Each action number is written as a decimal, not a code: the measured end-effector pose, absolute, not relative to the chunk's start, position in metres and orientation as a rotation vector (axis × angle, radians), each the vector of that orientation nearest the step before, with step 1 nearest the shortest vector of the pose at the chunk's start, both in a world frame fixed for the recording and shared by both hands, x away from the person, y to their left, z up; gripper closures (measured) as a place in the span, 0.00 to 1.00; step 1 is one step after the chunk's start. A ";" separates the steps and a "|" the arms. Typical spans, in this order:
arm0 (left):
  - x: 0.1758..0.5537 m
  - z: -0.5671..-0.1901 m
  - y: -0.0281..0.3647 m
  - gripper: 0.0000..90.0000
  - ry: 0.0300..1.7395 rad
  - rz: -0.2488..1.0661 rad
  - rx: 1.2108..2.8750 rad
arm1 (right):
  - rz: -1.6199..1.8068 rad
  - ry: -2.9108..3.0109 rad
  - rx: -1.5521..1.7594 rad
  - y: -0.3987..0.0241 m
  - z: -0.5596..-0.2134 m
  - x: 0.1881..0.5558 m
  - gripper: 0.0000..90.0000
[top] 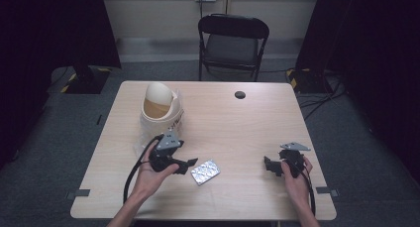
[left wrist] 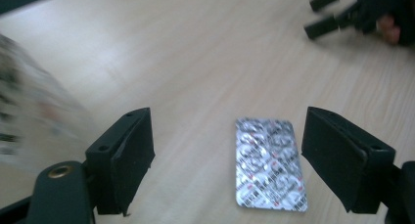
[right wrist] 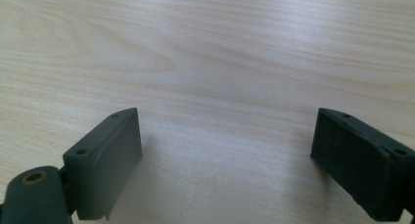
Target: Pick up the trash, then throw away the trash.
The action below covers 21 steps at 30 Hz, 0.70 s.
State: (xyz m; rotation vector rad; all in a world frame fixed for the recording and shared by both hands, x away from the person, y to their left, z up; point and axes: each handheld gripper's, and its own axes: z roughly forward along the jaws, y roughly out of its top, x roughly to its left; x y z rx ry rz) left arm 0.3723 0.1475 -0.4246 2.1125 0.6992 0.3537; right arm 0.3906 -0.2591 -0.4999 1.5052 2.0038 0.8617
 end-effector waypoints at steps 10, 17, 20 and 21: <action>0.376 -0.459 0.122 0.21 0.680 0.228 2.187 | 0.862 2.004 1.504 -0.259 -0.500 0.391 0.12; 0.375 -0.474 0.117 0.20 0.661 0.190 2.220 | 0.862 2.004 1.506 -0.259 -0.500 0.391 0.12; 0.372 -0.480 0.112 0.20 0.659 0.166 2.245 | 0.861 2.004 1.504 -0.259 -0.500 0.391 0.12; 0.371 -0.482 0.109 0.20 0.646 0.182 2.256 | 0.862 2.004 1.506 -0.259 -0.500 0.391 0.12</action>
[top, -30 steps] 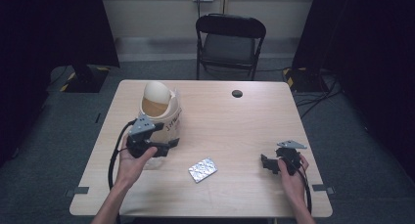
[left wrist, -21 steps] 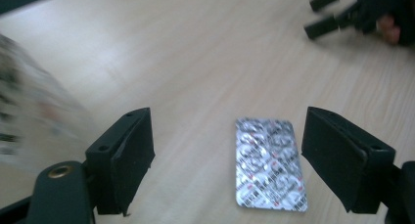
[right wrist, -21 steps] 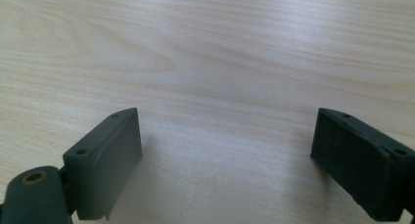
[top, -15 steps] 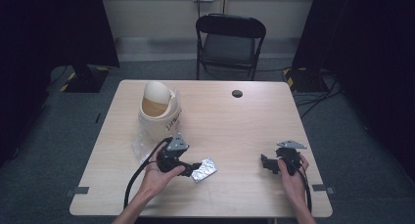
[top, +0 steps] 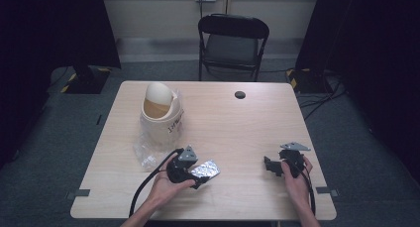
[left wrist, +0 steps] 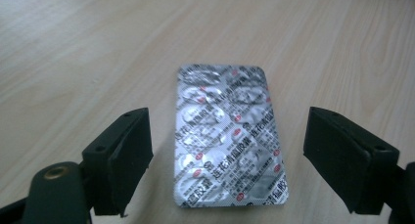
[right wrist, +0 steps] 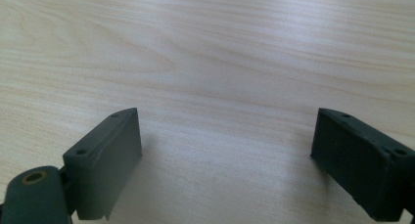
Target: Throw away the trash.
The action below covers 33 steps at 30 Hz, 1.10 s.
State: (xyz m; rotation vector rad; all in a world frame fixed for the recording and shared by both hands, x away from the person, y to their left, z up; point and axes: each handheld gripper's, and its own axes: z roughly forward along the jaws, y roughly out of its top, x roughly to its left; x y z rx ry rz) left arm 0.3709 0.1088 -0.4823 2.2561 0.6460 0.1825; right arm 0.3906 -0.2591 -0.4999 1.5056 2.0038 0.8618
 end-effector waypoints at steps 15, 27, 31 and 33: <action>0.358 -0.498 0.111 0.21 0.645 0.262 2.254 | 0.862 2.004 1.504 -0.259 -0.500 0.391 0.12; 0.363 -0.497 0.113 0.38 0.632 0.269 2.235 | 0.861 2.004 1.503 -0.259 -0.500 0.391 0.12; 0.364 -0.494 0.116 0.38 0.640 0.265 2.221 | 0.861 2.004 1.504 -0.259 -0.500 0.391 0.12; 0.365 -0.490 0.119 0.38 0.646 0.263 2.197 | 0.861 2.004 1.503 -0.259 -0.500 0.391 0.12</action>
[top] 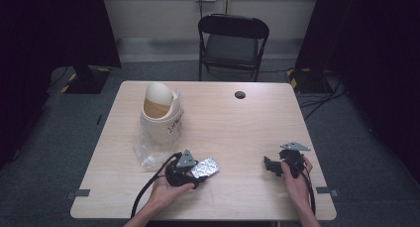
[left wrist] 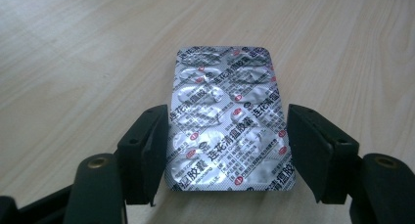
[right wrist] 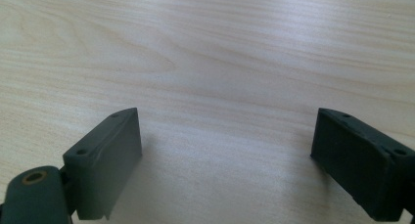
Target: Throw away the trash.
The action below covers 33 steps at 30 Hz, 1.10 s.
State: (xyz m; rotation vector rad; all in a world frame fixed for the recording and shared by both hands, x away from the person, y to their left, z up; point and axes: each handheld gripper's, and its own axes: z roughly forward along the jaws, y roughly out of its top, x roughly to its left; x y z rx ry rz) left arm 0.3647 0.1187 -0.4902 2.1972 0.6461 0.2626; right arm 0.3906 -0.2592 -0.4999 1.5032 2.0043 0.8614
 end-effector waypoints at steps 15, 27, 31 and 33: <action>0.365 -0.460 0.136 0.38 0.653 0.254 2.099 | 0.862 2.003 1.504 -0.259 -0.500 0.391 0.12; 0.365 -0.437 0.146 0.38 0.626 0.293 2.063 | 0.862 2.004 1.503 -0.259 -0.500 0.391 0.12; 0.362 -0.428 0.152 0.38 0.631 0.319 2.056 | 0.861 2.004 1.503 -0.259 -0.500 0.391 0.12; 0.361 -0.425 0.156 0.38 0.637 0.324 2.053 | 0.861 2.004 1.503 -0.259 -0.500 0.391 0.12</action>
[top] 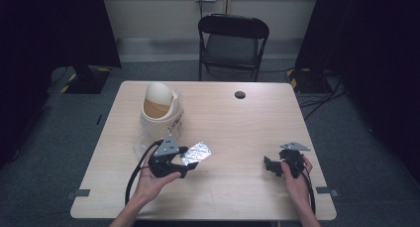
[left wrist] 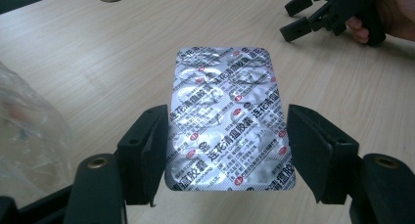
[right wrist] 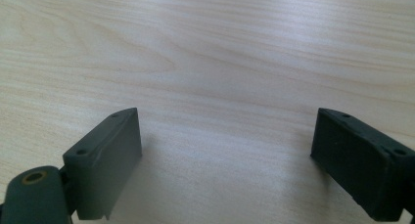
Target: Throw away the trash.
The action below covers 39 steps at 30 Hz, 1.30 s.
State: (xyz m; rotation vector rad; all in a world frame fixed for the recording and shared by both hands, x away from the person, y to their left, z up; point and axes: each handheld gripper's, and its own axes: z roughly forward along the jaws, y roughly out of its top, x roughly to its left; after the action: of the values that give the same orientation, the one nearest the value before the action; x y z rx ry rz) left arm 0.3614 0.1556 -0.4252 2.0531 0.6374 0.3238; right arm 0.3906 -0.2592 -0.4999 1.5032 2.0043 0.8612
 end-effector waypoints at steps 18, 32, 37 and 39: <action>0.364 -0.403 0.182 0.38 0.682 0.378 2.001 | 0.862 2.005 1.503 -0.259 -0.500 0.391 0.12; 0.359 -0.387 0.205 0.38 0.692 0.410 1.960 | 0.861 2.004 1.504 -0.259 -0.500 0.391 0.12; 0.360 -0.384 0.211 0.38 0.696 0.413 1.956 | 0.862 2.004 1.504 -0.259 -0.500 0.391 0.12; 0.361 -0.383 0.214 0.38 0.702 0.417 1.958 | 0.862 2.004 1.504 -0.259 -0.500 0.391 0.12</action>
State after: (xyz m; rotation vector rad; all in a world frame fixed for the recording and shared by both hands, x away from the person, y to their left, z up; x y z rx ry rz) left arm 0.3605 0.2136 -0.3830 1.9576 0.7023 0.4175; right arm 0.3906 -0.2592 -0.4999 1.5038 2.0042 0.8617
